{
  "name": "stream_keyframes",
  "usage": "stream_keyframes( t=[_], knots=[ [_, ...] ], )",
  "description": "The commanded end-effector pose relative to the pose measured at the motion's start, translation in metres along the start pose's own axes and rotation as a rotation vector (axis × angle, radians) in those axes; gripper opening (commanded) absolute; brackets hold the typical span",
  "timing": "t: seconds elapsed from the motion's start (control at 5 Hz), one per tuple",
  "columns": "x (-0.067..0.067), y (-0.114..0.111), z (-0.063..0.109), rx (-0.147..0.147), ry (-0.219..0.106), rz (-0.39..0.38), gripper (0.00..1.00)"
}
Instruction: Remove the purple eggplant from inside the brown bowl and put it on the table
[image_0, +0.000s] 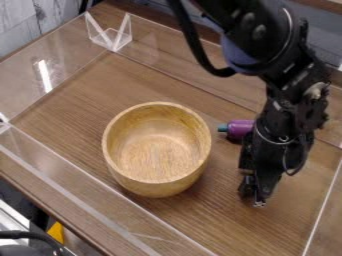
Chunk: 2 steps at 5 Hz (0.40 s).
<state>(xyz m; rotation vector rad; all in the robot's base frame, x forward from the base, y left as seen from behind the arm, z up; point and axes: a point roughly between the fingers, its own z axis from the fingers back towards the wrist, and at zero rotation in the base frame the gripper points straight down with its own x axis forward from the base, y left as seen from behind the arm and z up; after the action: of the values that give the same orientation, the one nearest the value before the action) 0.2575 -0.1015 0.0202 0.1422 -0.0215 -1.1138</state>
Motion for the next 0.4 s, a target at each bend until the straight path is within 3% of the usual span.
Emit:
stream_keyframes(
  t=[0.0,0.2],
  knots=[
    [0.0046,0.0001,0.009,0.022,-0.029,0.0,1.0],
    [0.0042,-0.0007,0.0084,0.021,-0.029,0.011,1.0]
  ],
)
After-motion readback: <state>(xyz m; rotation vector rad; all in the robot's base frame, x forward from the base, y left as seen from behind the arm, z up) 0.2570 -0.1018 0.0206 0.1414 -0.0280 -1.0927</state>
